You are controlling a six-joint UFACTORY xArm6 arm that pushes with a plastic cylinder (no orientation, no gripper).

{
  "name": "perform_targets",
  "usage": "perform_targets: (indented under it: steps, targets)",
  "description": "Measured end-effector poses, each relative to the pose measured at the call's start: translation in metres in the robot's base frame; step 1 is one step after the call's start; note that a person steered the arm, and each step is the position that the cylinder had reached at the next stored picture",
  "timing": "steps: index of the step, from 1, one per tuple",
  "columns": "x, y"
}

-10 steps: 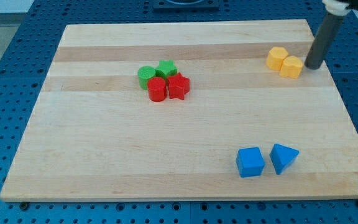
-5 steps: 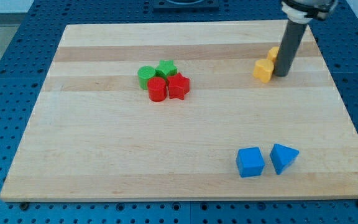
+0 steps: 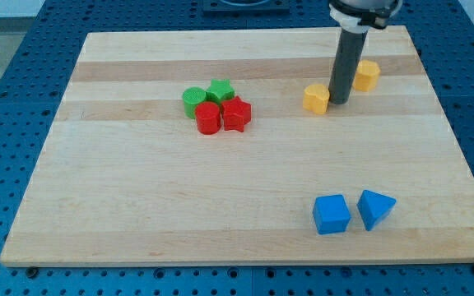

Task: Separate yellow heart from yellow hexagon

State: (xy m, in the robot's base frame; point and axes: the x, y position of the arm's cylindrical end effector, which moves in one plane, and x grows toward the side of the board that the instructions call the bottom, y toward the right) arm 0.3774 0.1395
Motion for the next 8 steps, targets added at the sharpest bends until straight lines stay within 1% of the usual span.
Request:
perform_targets:
  steps: [1,2,3,4,5,6,7,8]
  targets:
    - [-0.014,-0.006]
    - [-0.042,-0.023]
    - [-0.045,-0.051]
    - [-0.033,-0.056]
    - [0.004,-0.047]
    - [0.056,-0.027]
    - [0.068,-0.022]
    - [0.053,-0.022]
